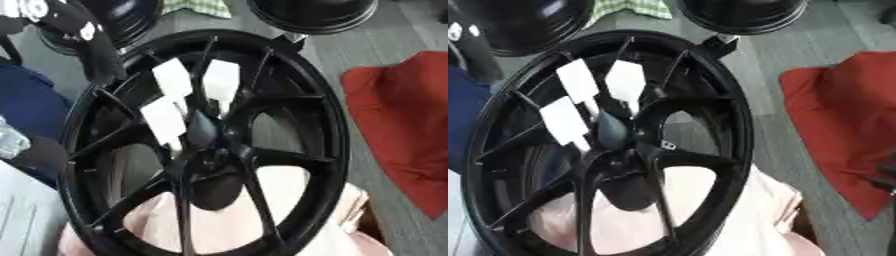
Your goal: Pull the pin out of the wheel hub.
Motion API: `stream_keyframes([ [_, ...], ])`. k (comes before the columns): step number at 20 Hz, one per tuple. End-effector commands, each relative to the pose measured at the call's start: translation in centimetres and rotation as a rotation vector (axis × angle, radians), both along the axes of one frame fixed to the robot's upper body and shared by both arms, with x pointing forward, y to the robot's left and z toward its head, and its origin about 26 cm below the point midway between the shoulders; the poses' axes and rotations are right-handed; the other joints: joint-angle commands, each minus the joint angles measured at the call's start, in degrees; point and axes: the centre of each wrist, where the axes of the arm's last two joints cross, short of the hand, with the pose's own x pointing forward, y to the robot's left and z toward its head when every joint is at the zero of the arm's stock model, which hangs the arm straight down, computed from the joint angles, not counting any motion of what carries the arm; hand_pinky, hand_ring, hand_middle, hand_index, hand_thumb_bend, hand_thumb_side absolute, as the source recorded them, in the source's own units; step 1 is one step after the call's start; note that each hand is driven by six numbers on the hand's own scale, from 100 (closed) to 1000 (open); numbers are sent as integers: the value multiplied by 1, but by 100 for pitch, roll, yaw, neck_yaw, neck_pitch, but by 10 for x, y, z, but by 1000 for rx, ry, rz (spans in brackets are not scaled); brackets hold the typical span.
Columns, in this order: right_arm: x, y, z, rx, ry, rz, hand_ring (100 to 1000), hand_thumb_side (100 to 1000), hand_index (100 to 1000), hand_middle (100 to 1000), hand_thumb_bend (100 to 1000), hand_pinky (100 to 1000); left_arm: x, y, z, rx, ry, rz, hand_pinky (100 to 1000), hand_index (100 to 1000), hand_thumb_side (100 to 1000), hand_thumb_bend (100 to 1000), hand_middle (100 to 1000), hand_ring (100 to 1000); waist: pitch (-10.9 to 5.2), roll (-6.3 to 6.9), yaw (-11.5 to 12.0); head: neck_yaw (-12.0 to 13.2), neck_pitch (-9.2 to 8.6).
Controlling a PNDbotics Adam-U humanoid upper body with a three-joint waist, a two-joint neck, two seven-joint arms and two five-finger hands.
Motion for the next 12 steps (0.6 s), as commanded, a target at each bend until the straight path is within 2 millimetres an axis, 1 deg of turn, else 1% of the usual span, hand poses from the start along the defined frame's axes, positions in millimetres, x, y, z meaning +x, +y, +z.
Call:
stream_keyframes([
  [1,-1,-1,8,-8,-25,-2,690,822,715,770,100,591,-3,2,9,-8,-38,8,774,797,406,616,654,669,-97,-9,-14,21,-22],
  [3,0,0,9,-6,-25,0,690,823,715,770,100,591,-1,-1,9,0,-48,6,774,804,374,605,703,668,-98,-8,-23,33,-23],
  [5,0,0,9,-5,-23,3,690,824,715,770,100,591,2,-4,9,14,-54,6,773,807,372,610,719,663,-96,-8,-36,52,-31],
  [8,0,1,9,-3,-21,6,690,826,715,770,100,591,8,-8,9,27,-76,21,776,808,360,606,724,677,-92,-6,-45,70,-45],
  [9,1,1,9,-2,-20,7,690,827,715,770,100,591,11,-9,10,33,-93,31,782,809,352,602,721,697,-89,-4,-46,78,-56],
  [12,1,2,9,-1,-19,10,690,829,715,770,100,591,21,-10,13,45,-146,57,787,807,325,583,713,709,-77,4,-53,102,-86],
])
